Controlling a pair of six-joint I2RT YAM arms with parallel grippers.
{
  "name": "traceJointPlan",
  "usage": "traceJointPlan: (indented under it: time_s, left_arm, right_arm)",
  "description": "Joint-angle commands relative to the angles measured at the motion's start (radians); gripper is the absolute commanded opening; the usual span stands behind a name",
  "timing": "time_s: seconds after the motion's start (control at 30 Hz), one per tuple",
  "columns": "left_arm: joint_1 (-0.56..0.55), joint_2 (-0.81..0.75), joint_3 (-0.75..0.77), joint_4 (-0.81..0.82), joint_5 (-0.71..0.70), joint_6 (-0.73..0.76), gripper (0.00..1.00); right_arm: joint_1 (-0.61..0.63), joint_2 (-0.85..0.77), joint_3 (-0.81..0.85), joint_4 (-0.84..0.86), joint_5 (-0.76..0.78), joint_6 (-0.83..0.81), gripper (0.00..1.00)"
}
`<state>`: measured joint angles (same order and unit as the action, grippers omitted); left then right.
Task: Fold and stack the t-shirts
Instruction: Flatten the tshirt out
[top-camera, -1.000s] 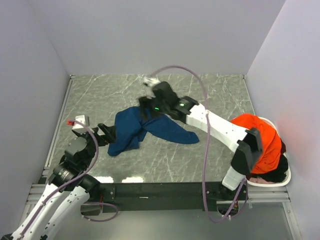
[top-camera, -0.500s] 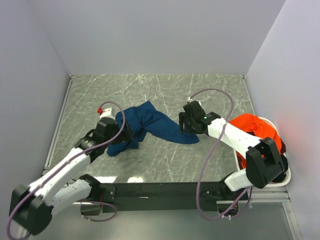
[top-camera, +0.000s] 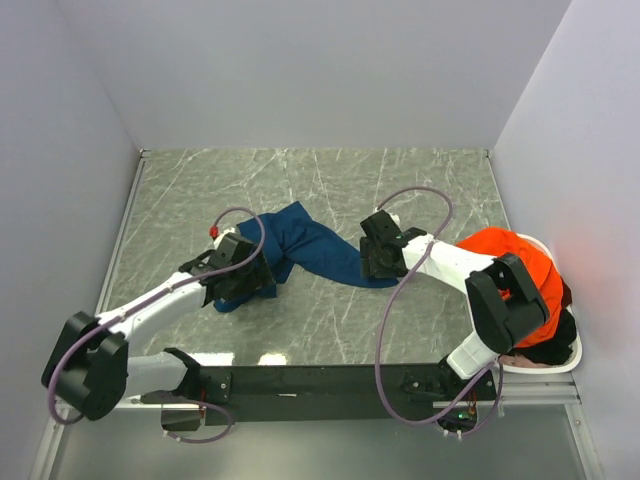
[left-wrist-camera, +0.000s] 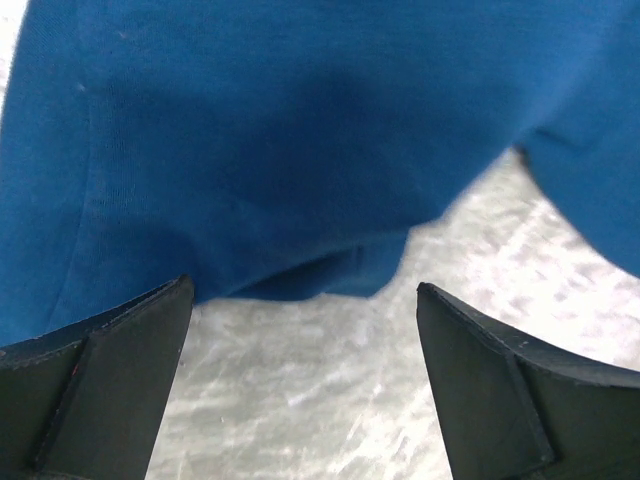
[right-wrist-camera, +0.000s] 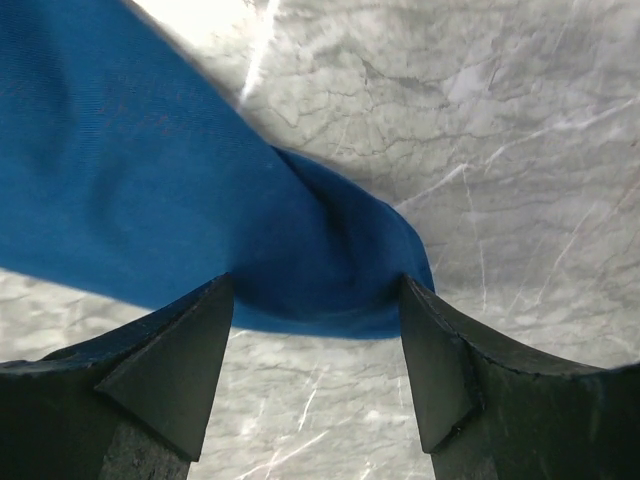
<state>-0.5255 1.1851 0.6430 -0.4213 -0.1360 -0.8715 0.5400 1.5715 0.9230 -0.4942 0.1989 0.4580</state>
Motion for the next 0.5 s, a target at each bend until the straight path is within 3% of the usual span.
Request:
traceJointPlan:
  time_s: [0.0, 0.17, 0.27, 0.33, 0.37, 0.4, 0.43, 0.47]
  left_arm:
    - [-0.004, 0.06, -0.013, 0.052, -0.028, -0.064, 0.99]
    - [0.004, 0.137, 0.007, 0.038, -0.134, -0.095, 0.96]
    - [0.021, 0.185, 0.024, 0.036, -0.169, -0.104, 0.84]
    - [0.031, 0.221, 0.035, 0.042, -0.183, -0.109, 0.67]
    - [0.036, 0.231, 0.04, 0.042, -0.198, -0.107, 0.61]
    - [0.041, 0.241, 0.044, 0.036, -0.209, -0.106, 0.43]
    - [0.05, 0.252, 0.056, 0.03, -0.22, -0.103, 0.34]
    - [0.059, 0.254, 0.064, 0.018, -0.241, -0.1, 0.25]
  right_arm:
    - [-0.006, 0.028, -0.009, 0.04, 0.014, -0.005, 0.73]
    - [-0.006, 0.051, -0.018, 0.063, -0.038, -0.005, 0.71]
    - [-0.006, 0.059, -0.024, 0.08, -0.061, -0.01, 0.64]
    - [-0.005, 0.05, -0.042, 0.098, -0.079, -0.01, 0.53]
    - [-0.006, 0.047, -0.052, 0.106, -0.079, -0.005, 0.43]
    - [-0.006, 0.041, -0.056, 0.109, -0.079, -0.002, 0.38]
    - [-0.006, 0.036, -0.059, 0.111, -0.081, -0.001, 0.33]
    - [-0.006, 0.032, -0.062, 0.108, -0.078, -0.001, 0.23]
